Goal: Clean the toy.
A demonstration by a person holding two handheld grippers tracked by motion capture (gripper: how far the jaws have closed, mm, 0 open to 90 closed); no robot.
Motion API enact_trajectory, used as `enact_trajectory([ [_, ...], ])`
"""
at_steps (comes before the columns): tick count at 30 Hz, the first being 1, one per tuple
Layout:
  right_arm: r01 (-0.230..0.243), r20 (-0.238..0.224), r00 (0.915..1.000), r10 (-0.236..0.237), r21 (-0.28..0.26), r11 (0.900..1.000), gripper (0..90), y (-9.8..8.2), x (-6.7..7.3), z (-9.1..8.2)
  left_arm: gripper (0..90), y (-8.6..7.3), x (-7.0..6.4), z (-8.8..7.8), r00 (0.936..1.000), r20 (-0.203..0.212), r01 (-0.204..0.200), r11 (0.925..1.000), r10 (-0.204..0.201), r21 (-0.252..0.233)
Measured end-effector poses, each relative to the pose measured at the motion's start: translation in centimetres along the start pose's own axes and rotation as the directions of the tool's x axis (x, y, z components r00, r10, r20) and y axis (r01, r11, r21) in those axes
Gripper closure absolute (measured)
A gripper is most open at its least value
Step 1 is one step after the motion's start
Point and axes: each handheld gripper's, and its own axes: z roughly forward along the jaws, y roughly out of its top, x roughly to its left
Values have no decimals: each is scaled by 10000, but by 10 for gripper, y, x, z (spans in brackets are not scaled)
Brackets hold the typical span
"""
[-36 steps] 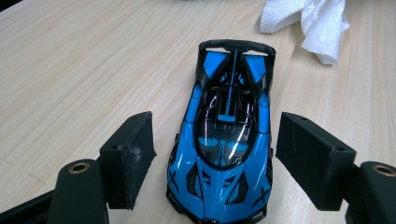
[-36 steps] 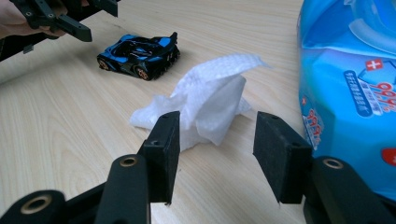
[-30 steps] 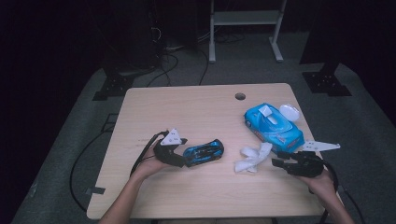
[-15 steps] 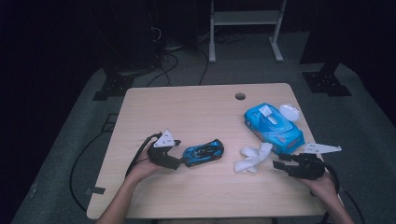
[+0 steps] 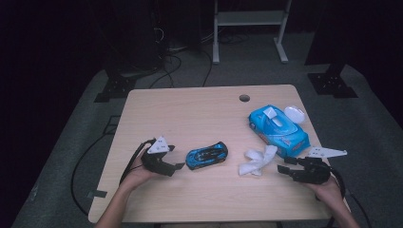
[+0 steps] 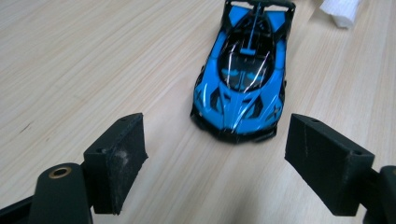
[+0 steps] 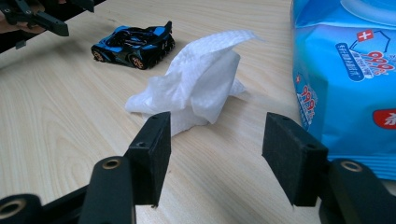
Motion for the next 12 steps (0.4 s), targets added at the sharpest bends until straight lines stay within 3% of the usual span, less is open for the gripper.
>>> enact_trajectory([
  [12, -20, 116, 9999, 21, -37, 10000, 352, -4, 0, 2, 183, -24, 3, -12, 9984, -184, 521, 9983, -526, -255],
])
